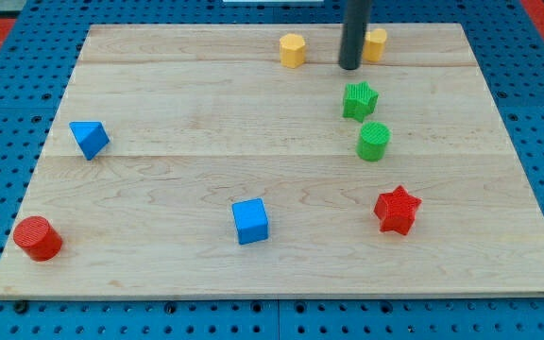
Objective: Push the yellow blocks to the left
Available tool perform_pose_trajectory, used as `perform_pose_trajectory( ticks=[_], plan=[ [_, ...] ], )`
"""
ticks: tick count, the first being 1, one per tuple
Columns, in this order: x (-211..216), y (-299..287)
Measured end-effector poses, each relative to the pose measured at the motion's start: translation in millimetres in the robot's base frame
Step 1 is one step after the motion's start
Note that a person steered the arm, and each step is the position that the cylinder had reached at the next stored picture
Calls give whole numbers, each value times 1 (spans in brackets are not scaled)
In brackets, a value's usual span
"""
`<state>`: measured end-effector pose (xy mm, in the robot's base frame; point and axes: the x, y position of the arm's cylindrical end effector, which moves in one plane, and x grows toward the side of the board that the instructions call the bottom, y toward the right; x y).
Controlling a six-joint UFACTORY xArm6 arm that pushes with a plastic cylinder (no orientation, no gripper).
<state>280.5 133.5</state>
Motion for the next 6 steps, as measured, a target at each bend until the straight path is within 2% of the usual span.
perform_pose_trajectory(
  ticks=[2,3,6],
  plan=[
    [-40,122],
    [-53,76],
    [-23,-149]
  ],
)
